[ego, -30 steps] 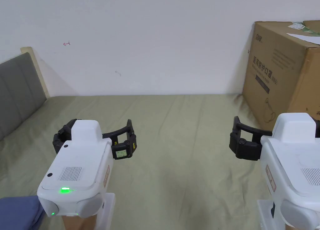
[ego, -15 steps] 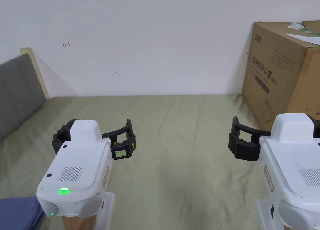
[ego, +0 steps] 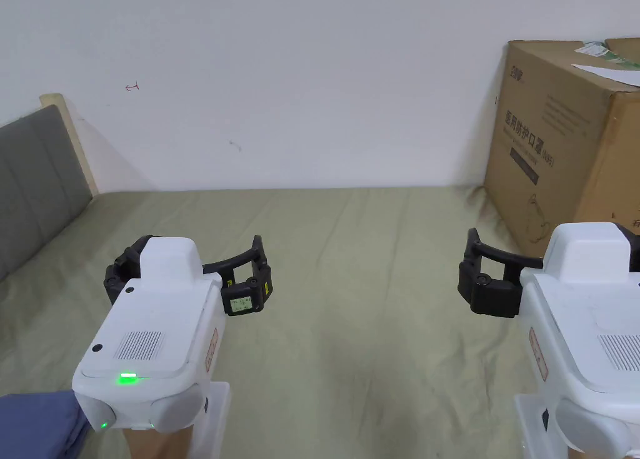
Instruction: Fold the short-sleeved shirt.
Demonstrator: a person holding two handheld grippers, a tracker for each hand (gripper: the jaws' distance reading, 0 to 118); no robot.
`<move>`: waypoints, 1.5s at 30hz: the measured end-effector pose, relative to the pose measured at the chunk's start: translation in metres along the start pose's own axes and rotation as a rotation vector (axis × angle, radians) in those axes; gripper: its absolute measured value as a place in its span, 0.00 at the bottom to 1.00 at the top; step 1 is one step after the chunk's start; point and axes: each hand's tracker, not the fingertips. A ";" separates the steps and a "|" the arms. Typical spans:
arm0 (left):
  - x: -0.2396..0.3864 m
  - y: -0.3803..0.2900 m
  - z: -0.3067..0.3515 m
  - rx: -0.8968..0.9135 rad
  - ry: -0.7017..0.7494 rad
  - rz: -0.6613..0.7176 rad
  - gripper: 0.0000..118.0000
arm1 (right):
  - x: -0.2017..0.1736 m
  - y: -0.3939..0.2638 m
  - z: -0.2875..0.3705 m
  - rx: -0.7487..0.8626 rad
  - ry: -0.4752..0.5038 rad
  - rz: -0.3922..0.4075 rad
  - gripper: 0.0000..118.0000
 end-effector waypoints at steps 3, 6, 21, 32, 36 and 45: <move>-0.001 -0.001 0.000 0.001 0.000 -0.002 1.00 | 0.000 0.000 0.000 -0.003 -0.002 0.003 1.00; -0.001 0.000 0.001 0.005 0.001 -0.002 1.00 | 0.000 0.000 0.000 -0.002 -0.004 0.003 1.00; -0.002 0.002 0.002 0.009 0.001 0.007 1.00 | -0.001 -0.001 0.000 -0.003 -0.004 0.000 1.00; -0.003 0.002 0.002 0.012 0.005 0.002 1.00 | -0.001 0.000 -0.003 -0.022 -0.007 -0.014 1.00; -0.004 0.001 0.002 0.010 0.008 0.005 1.00 | -0.006 -0.002 -0.010 -0.067 -0.082 -0.045 1.00; -0.010 0.003 0.005 0.010 -0.007 0.026 1.00 | -0.006 0.004 -0.035 -0.529 -0.162 -0.197 1.00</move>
